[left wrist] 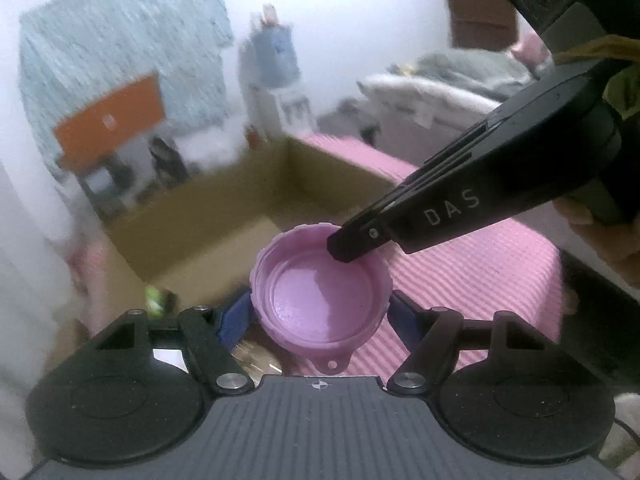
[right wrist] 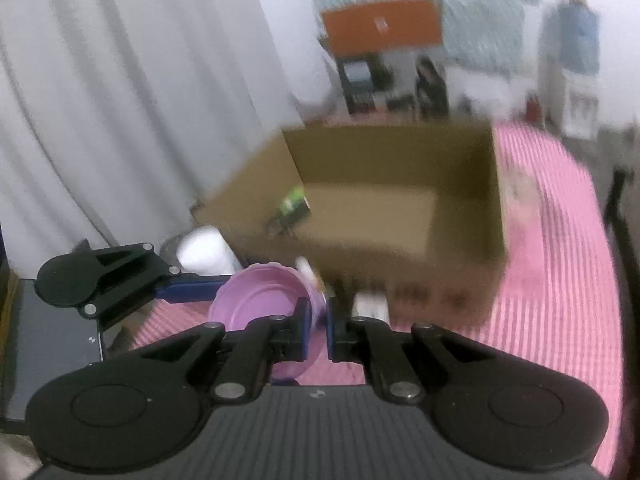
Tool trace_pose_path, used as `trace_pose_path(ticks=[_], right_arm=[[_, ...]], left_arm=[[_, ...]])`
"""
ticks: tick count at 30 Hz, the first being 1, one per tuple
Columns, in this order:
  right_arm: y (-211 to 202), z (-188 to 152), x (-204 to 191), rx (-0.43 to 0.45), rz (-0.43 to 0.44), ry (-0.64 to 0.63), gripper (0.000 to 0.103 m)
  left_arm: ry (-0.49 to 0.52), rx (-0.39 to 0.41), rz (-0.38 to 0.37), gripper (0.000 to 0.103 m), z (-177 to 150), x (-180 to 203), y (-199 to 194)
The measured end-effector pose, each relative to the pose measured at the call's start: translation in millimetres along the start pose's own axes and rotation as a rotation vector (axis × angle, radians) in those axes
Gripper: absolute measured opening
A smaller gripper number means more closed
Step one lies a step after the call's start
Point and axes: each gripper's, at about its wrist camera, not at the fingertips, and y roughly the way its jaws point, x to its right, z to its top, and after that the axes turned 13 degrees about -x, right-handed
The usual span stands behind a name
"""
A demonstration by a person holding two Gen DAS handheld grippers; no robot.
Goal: Organize rigid objects
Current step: 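Lift the pink bowl and carry it toward the cardboard box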
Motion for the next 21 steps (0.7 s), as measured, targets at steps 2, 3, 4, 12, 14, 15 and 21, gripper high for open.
trace_pose_path(ticks=[2, 3, 4, 12, 14, 15, 21], right_arm=[[-4, 20, -4, 0.021, 0.011, -0.037, 0.009], [-4, 31, -7, 0.028, 0.019, -0.062, 0.009], [-3, 42, -8, 0.034, 0.028, -0.089, 0.009], [56, 134, 12, -0.1, 0.122, -0.096, 0.009], [78, 155, 23, -0.146, 0.132, -0.075, 0.009], [84, 158, 29, -0.167, 0.137, -0.062, 0.009], [144, 192, 77, -0.297, 0.179, 0.055, 0.008]], left_arm=[[-0.02, 0.01, 0.032, 0.073, 11, -11, -5], [-0.037, 0.013, 0.043, 0.073, 17, -19, -6], [-0.052, 0.008, 0.046, 0.073, 22, -27, -7], [-0.161, -0.118, -0.01, 0.073, 59, -98, 25], [-0.179, -0.166, -0.032, 0.073, 68, -109, 42], [-0.182, -0.19, -0.04, 0.073, 72, -116, 51], [-0.194, -0.319, -0.067, 0.073, 94, -140, 106]])
